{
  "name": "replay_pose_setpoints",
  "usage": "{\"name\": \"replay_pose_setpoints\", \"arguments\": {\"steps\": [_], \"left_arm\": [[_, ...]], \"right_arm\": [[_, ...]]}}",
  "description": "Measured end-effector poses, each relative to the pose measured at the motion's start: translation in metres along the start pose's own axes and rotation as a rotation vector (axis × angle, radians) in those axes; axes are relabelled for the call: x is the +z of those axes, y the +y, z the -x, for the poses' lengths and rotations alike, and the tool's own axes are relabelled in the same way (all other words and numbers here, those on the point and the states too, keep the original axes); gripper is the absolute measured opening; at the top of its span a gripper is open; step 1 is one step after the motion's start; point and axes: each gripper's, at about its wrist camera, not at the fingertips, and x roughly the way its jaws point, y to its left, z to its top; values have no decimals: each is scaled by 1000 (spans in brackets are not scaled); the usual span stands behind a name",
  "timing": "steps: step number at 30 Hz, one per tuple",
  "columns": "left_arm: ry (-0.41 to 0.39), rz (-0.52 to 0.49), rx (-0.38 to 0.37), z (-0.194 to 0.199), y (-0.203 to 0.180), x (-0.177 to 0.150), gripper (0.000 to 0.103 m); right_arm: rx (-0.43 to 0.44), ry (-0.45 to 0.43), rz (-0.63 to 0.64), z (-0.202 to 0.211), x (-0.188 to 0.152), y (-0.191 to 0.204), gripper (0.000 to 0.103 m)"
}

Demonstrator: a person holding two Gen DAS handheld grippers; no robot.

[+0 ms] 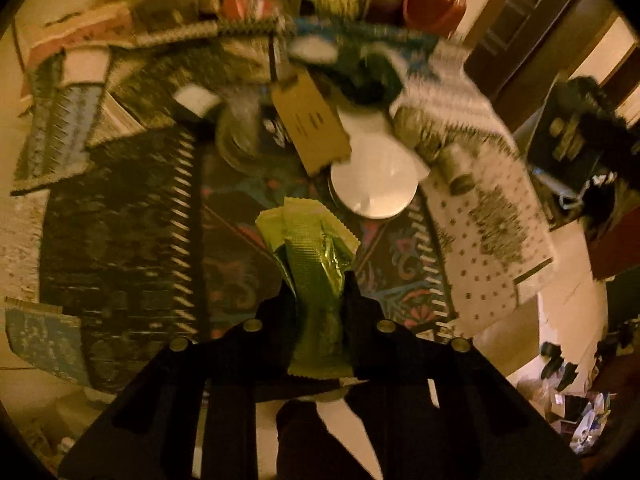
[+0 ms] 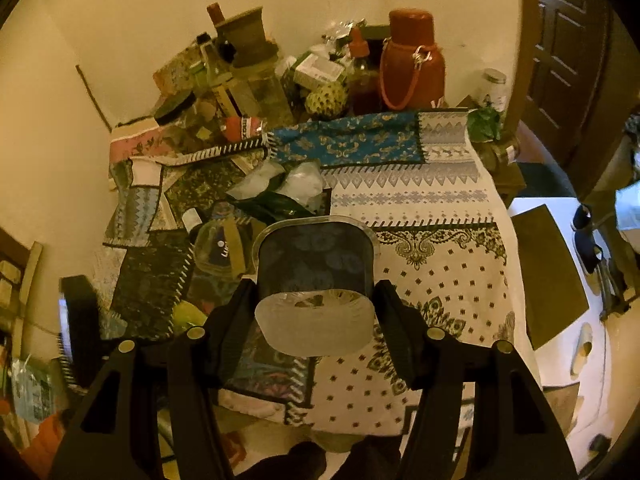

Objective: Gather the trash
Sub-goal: 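Carry the green wrapper with the left gripper down toward the white bowl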

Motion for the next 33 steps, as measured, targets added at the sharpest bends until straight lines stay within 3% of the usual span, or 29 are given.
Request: {"name": "replay_pose_setpoints", "arguments": {"steps": [10,19,33], "left_arm": [[-197,-93,-36,77,2,-2,21],[-241,-86,-89,118,5,-28,21],[-294,-20,-48,150,-37,-90,21]], "right_arm": [[-79,-110,-81,39,-41,39,56],[-81,-113,-106,57,-65,69,56],[27,-77,-16,95,-116,70,56]]}}
